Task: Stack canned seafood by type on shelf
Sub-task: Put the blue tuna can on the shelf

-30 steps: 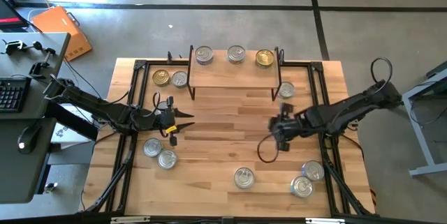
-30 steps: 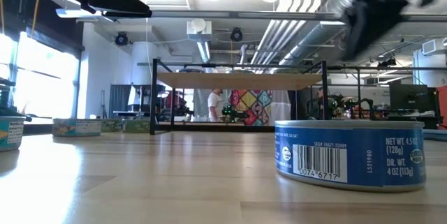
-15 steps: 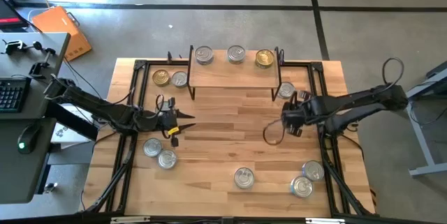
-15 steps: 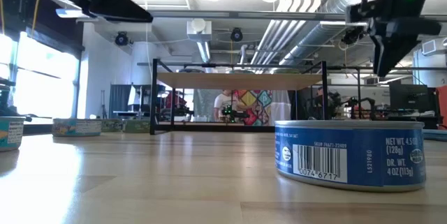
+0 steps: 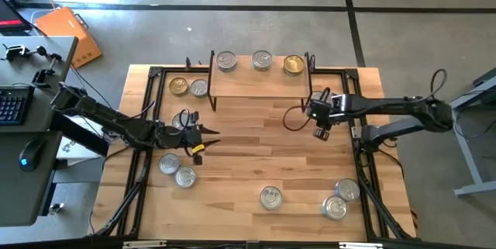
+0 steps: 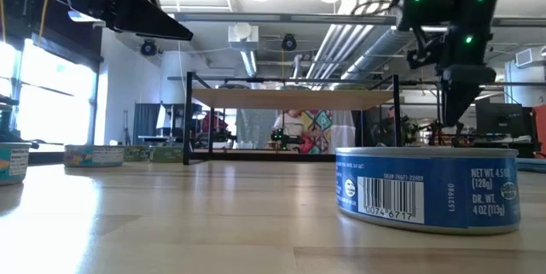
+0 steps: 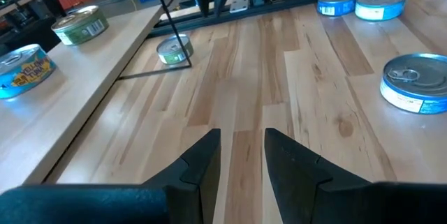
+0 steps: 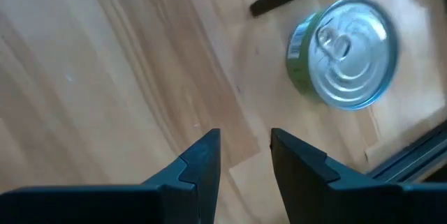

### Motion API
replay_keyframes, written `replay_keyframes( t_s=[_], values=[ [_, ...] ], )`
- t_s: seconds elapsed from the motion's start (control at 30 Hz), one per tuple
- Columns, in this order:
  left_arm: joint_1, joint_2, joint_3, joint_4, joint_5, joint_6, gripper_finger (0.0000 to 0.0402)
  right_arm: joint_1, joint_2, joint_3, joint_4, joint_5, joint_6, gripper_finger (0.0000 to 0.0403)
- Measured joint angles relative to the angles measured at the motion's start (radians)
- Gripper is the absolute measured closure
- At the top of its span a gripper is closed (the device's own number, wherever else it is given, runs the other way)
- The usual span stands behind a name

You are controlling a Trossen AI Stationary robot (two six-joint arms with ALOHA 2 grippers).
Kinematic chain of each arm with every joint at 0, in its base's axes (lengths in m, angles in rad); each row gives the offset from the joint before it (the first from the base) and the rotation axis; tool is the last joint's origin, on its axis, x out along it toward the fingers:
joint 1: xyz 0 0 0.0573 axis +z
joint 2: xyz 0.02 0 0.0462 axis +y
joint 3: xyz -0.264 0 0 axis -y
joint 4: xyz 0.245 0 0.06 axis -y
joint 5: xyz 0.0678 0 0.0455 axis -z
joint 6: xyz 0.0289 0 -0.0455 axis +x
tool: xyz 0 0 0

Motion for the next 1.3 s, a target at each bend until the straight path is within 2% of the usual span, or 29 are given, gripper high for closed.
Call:
replay_keyframes(
  t_s=[0.17,0.27,0.4,0.53,0.6,0.7,0.83,0.97,1.03,1.1,1.2,1.3],
  values=[
    [0.0,0.0,0.0,0.0,0.0,-0.002,0.0296,-0.039,0.077,0.0,0.039,-0.035,-0.097,0.0283],
    [-0.003,0.0,0.0,-0.025,0.0,-0.011,0.0296,-0.017,0.092,0.006,0.03,-0.051,-0.05,0.0286],
    [-0.003,-0.007,0.0,-0.037,-0.001,-0.025,0.0296,0.098,0.089,0.023,0.06,-0.033,0.09,0.0305],
    [-0.058,-0.037,0.025,-0.057,-0.007,-0.043,0.0296,0.259,0.089,0.024,0.192,-0.026,0.201,0.0331],
    [-0.106,-0.053,0.048,-0.064,-0.018,-0.022,0.0296,0.345,0.089,0.024,0.328,0.0,0.232,0.0341],
    [-0.19,-0.064,0.09,-0.076,-0.078,0.002,0.0296,0.473,0.092,0.017,0.621,0.105,0.207,0.0355],
    [-0.31,-0.055,0.228,-0.156,-0.162,0.071,0.0296,0.596,0.134,-0.006,1.044,0.245,0.031,0.037],
    [-0.411,-0.022,0.381,-0.35,-0.334,0.115,0.0296,0.652,0.219,-0.006,1.363,0.316,-0.14,0.0379],
    [-0.442,-0.004,0.444,-0.456,-0.435,0.041,0.0296,0.662,0.276,-0.007,1.485,0.317,-0.212,0.038],
    [-0.455,0.008,0.494,-0.575,-0.491,-0.08,0.0296,0.664,0.332,-0.007,1.569,0.312,-0.279,0.038],
    [-0.452,0.01,0.542,-0.747,-0.489,-0.311,0.0296,0.653,0.414,-0.007,1.651,0.308,-0.327,0.038],
    [-0.451,0.003,0.544,-0.87,-0.477,-0.495,0.0296,0.634,0.478,-0.007,1.695,0.308,-0.288,0.0379]
  ],
)
